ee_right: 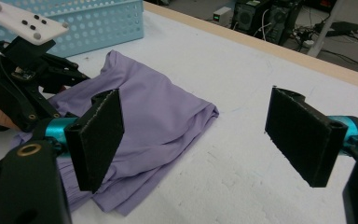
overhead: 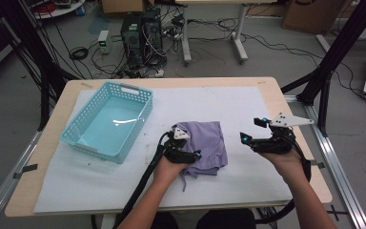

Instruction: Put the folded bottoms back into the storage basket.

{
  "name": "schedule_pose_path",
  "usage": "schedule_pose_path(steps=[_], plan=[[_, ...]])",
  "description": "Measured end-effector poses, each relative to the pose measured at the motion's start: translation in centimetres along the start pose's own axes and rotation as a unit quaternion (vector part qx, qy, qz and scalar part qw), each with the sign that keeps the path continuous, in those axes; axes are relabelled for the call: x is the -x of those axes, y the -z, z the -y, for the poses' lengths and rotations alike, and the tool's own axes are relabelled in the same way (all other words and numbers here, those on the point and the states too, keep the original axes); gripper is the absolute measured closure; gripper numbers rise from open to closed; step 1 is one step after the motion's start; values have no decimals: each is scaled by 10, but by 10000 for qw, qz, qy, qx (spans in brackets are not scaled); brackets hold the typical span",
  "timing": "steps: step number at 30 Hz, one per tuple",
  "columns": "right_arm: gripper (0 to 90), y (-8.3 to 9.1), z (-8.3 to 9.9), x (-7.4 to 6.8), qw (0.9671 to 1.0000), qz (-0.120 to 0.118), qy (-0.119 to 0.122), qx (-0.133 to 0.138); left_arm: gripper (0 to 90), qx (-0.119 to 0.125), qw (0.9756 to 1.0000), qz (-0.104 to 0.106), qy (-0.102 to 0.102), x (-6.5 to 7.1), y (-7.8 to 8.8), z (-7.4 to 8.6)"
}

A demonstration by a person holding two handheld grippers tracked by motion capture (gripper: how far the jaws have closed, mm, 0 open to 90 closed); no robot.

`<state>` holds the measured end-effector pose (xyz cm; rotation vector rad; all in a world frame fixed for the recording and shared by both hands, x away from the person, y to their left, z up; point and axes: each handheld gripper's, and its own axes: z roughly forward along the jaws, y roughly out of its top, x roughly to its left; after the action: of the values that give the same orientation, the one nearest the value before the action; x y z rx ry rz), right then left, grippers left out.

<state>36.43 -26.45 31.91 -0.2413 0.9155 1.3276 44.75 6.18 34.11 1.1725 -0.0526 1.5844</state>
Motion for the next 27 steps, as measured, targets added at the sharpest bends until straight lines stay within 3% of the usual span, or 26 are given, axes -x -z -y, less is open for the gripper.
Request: schedule_pose_path(steps=[2, 5, 6, 10, 13, 16, 18, 20, 24, 27], plan=[[199, -1, -1, -1, 10000, -4, 29, 22, 471, 25, 10000, -39, -17, 1, 0, 0], [199, 0, -1, -1, 10000, -2, 8, 10, 626, 6, 9996, -256, -96, 0, 1, 0], [199, 1, -1, 0, 10000, 12, 23, 13, 672, 30, 9996, -268, -44, -1, 1, 0], [199, 3, 0, 1, 10000, 40, 15, 19, 790, 23, 9996, -205, -202, 2, 1, 1], [199, 3, 1, 2, 10000, 38, -39, 16, 806, 38, 9999, 99, 68, -5, 2, 0], [199, 3, 2, 2, 10000, 26, -44, 6, 813, 173, 9983, 439, 343, -10, 5, 0], [199, 4, 3, 2, 10000, 45, -27, 4, 815, 368, 9959, 657, 505, -13, 9, -2], [200, 5, 3, 4, 10000, 54, -34, -1, 815, 592, 9920, 896, 671, -16, 16, -6], [199, 9, 0, 5, 9999, 92, -58, 37, 816, 988, 9819, 1319, 933, -19, 28, -14], [199, 11, -1, 5, 9999, 98, -6, 41, 815, 1131, 9790, 1421, 930, -20, 39, -21]])
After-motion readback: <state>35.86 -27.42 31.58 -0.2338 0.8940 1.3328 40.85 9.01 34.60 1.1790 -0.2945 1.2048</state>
